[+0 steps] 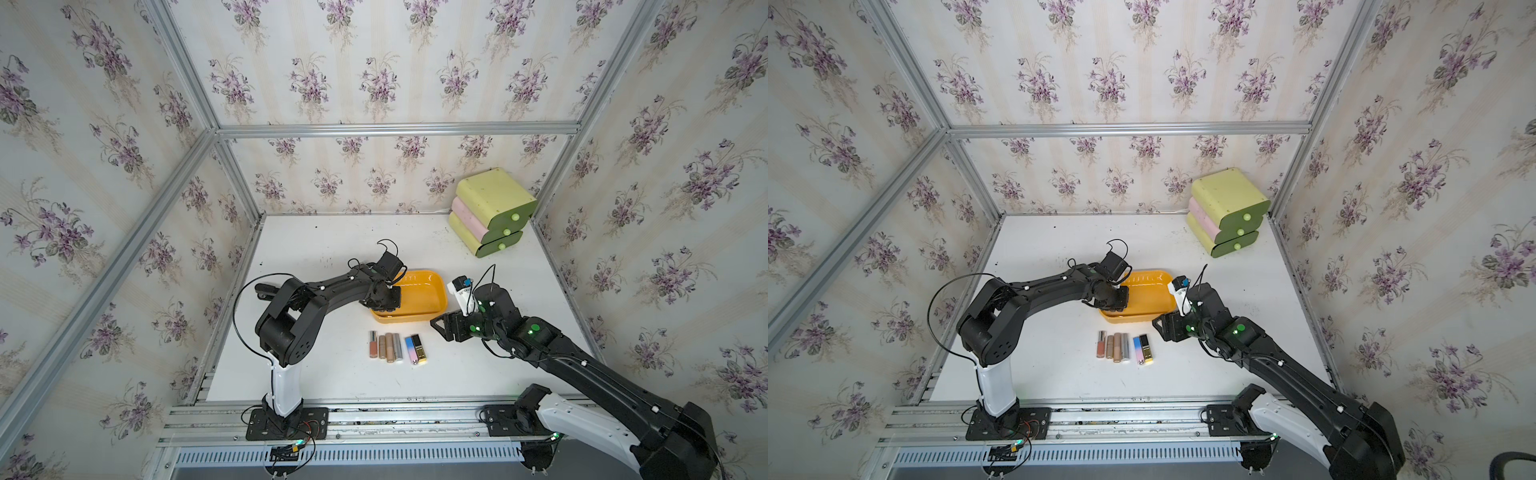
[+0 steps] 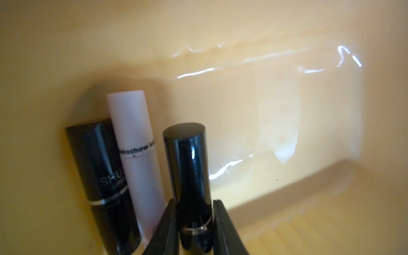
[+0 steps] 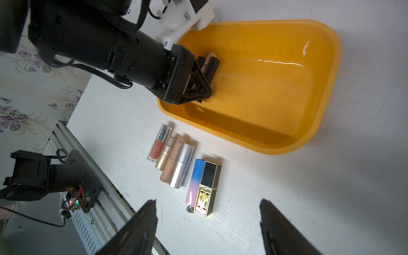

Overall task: Put the lipstick into the storage box
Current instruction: Place the lipstick in the storage box.

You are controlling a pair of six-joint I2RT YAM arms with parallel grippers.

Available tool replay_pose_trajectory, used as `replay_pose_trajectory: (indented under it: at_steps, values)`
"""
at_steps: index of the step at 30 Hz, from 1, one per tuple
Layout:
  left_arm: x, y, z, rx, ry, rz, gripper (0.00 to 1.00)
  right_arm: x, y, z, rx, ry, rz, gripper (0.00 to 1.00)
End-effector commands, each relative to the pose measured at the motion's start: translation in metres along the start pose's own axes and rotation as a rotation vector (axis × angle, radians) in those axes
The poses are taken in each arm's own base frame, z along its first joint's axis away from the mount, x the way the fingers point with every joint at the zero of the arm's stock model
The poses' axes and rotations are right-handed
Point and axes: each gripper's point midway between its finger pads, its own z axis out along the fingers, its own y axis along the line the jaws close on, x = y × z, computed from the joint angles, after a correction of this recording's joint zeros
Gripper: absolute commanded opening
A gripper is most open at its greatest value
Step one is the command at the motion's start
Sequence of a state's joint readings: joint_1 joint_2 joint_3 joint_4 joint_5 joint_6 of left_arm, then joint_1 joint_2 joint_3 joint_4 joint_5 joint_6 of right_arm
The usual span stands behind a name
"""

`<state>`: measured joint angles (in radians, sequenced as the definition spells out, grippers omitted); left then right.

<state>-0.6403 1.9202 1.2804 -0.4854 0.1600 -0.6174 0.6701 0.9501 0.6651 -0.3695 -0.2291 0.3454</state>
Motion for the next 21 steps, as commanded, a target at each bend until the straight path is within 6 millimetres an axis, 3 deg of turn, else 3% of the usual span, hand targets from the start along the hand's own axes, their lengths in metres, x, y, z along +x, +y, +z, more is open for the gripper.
replay_pose_trajectory:
  at_steps: [1, 12, 21]
  values:
    - [-0.002, 0.002, -0.001, -0.016, -0.001, -0.004, 0.25, -0.003, 0.001, -0.002, 0.003, -0.007, 0.003, 0.76]
    - [-0.012, -0.011, -0.030, 0.038, -0.066, 0.006, 0.38, -0.010, 0.008, -0.019, -0.011, -0.041, 0.039, 0.76]
    - [-0.015, -0.053, -0.107, 0.218, -0.222, 0.114, 0.49, -0.011, 0.023, -0.031, -0.088, -0.048, 0.122, 0.76]
